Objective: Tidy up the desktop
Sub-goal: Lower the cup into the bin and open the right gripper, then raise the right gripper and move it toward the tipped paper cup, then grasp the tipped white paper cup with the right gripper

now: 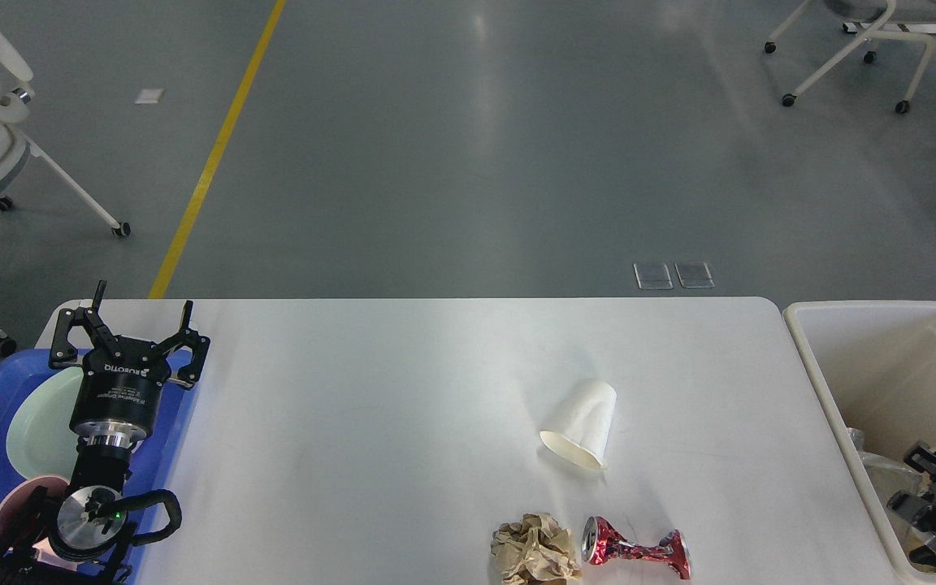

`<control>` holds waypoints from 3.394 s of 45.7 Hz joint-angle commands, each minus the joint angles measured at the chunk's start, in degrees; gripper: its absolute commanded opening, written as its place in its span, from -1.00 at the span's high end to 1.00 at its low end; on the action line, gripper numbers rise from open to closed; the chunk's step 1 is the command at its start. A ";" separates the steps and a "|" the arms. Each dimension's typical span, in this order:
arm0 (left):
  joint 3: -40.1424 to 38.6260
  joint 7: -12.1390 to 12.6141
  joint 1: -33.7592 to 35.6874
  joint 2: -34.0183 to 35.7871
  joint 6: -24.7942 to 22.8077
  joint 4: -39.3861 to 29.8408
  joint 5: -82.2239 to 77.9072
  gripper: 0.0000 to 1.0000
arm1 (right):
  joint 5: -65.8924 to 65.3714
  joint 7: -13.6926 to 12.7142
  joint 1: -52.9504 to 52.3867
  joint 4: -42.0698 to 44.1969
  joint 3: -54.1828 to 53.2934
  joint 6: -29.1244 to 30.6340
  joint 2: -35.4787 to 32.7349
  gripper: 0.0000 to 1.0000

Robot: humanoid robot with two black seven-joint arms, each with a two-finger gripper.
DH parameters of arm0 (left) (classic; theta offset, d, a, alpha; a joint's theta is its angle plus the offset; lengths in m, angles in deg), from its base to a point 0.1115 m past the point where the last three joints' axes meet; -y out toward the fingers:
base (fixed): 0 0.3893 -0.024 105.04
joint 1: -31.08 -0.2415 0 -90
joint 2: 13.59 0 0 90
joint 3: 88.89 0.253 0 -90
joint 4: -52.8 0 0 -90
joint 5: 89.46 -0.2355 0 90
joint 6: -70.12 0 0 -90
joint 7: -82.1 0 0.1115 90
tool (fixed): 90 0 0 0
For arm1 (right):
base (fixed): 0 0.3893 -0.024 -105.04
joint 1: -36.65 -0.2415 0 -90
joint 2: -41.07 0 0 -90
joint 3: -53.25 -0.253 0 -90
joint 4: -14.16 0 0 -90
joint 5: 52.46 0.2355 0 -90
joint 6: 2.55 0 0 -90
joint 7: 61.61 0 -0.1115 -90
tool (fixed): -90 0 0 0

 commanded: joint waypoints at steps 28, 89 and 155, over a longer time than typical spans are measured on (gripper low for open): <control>0.00 0.00 0.09 0.00 -0.01 -0.04 0.00 -0.93 | -21.23 -0.18 -50.99 -38.24 11.08 28.14 -11.51 -1.00; 0.00 0.00 0.00 0.00 -0.01 -0.04 0.00 -0.93 | 7.41 -5.01 -94.43 -72.70 15.04 50.67 9.76 -1.00; 0.00 0.00 0.09 0.00 -0.01 -0.04 0.00 -0.93 | 17.35 -3.78 -31.14 -15.92 -0.43 33.00 25.05 -0.99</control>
